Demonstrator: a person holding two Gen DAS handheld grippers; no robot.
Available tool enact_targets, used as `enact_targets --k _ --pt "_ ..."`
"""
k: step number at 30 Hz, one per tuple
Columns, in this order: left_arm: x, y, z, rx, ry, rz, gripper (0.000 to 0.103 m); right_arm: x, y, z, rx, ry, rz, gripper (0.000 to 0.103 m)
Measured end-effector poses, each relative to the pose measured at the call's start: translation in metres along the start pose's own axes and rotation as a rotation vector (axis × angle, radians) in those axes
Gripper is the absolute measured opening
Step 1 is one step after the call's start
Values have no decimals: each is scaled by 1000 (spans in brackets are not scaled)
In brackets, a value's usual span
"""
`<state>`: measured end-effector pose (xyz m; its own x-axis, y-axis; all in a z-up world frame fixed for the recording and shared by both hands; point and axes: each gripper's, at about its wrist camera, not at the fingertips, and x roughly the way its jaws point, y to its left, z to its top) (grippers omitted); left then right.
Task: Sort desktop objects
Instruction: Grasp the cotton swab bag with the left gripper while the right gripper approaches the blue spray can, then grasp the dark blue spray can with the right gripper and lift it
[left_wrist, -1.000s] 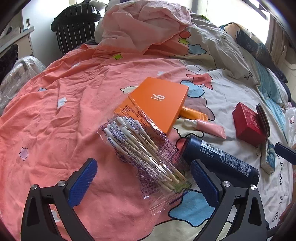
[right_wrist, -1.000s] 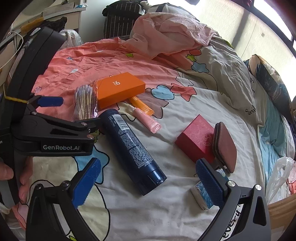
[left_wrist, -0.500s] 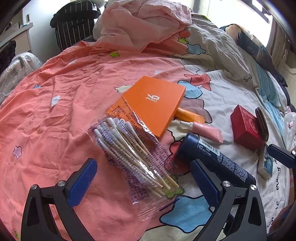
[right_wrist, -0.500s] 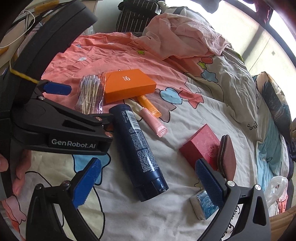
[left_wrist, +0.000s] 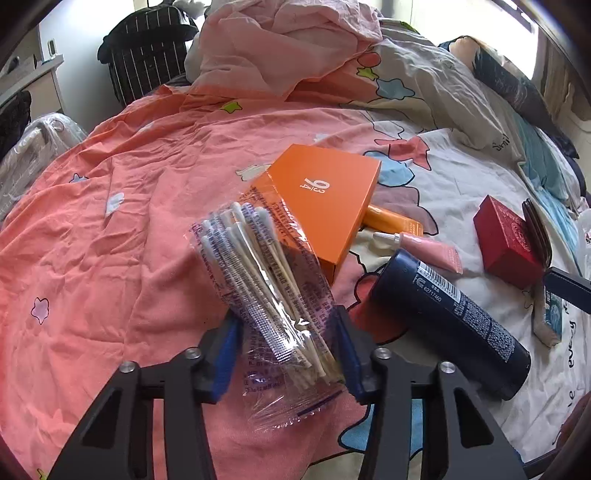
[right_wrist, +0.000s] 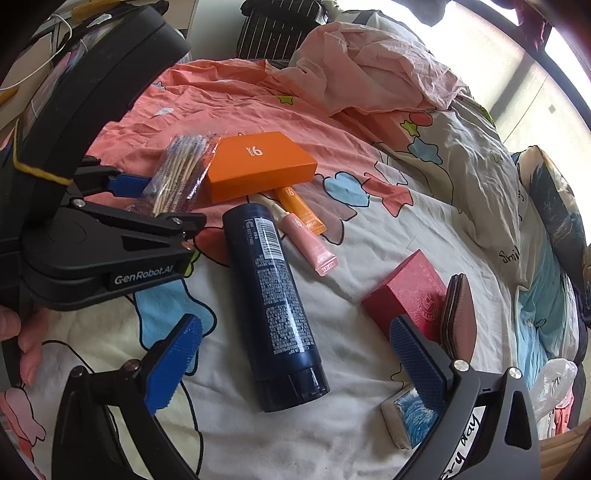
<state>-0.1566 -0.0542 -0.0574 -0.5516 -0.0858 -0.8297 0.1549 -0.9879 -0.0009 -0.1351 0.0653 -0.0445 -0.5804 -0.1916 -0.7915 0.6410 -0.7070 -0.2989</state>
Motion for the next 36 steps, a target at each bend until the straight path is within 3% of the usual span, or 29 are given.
enact_targets --k 6,18,22,25,26,28,33,36 --pt "-9 1 -2 17 -17 -17 25 -1 0 1 -1 -1 2 102" --pt "-29 -9 -12 89 -67 -6 24 7 3 5 2 34 7 102" --pt "-33 -9 -14 95 -72 -18 24 13 2 4 17 51 17 97" --pt "-35 -10 -15 103 -75 -23 24 18 0 3 33 68 29 79" --pt "-36 -10 -16 104 -76 -24 24 20 -1 3 43 71 39 63" --pt "-36 -10 -16 103 -63 -48 24 23 -4 2 67 77 81 48" --pt "-44 -14 -19 125 -100 -1 24 17 -3 0 92 47 111 38" --pt "-46 -13 -19 119 -87 -35 24 9 -4 1 108 31 108 35"
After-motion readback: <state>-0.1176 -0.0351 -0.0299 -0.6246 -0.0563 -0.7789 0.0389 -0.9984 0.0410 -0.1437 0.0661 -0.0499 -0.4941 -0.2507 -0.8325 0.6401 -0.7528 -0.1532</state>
